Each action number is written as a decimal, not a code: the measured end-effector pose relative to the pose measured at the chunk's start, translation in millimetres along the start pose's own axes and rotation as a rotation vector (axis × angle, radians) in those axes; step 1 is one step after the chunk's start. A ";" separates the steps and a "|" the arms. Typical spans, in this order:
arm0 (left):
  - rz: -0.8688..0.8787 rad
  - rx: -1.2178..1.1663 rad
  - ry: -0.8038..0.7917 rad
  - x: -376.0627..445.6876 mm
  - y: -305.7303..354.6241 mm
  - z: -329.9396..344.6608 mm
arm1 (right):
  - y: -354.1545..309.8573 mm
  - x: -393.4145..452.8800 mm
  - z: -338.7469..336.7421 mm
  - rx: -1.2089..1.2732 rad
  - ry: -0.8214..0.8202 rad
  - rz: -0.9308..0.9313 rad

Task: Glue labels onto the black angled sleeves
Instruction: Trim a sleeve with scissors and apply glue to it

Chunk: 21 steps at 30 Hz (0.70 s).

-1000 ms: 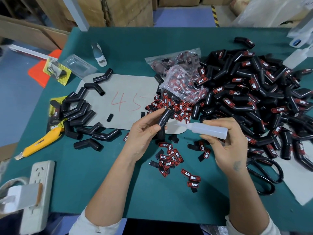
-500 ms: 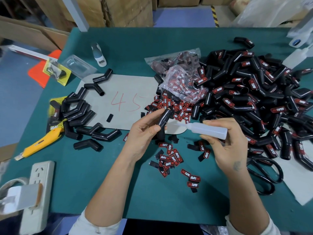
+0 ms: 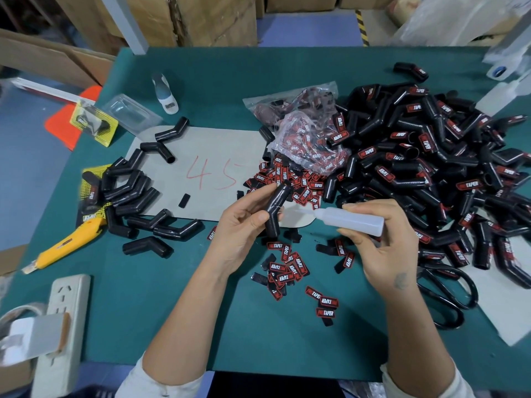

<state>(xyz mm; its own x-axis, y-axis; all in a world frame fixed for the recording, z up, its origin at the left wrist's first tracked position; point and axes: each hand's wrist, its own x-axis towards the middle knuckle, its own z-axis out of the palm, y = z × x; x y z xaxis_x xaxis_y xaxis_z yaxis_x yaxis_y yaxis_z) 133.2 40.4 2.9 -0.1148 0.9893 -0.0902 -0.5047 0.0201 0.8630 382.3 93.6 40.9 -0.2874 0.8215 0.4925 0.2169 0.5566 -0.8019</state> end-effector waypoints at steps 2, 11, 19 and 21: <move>-0.001 -0.003 -0.001 0.6 -1.3 -1.2 | -0.5 -0.4 0.3 -0.002 -0.004 -0.005; 0.002 -0.043 -0.014 0.7 -2.7 -0.4 | 1.2 -1.5 -0.6 -0.016 -0.003 -0.018; -0.003 -0.059 -0.022 0.8 -2.2 -0.6 | 1.3 -2.0 -1.4 -0.007 -0.007 -0.021; -0.003 -0.060 -0.021 0.8 -1.8 -1.0 | 1.5 -1.3 -2.3 -0.010 0.004 -0.021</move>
<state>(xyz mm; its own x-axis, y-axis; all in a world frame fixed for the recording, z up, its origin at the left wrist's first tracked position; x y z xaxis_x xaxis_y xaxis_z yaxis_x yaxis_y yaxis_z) 133.1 40.9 0.8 -0.0957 0.9921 -0.0813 -0.5551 0.0146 0.8317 385.1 93.6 39.9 -0.2881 0.8103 0.5103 0.2204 0.5747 -0.7881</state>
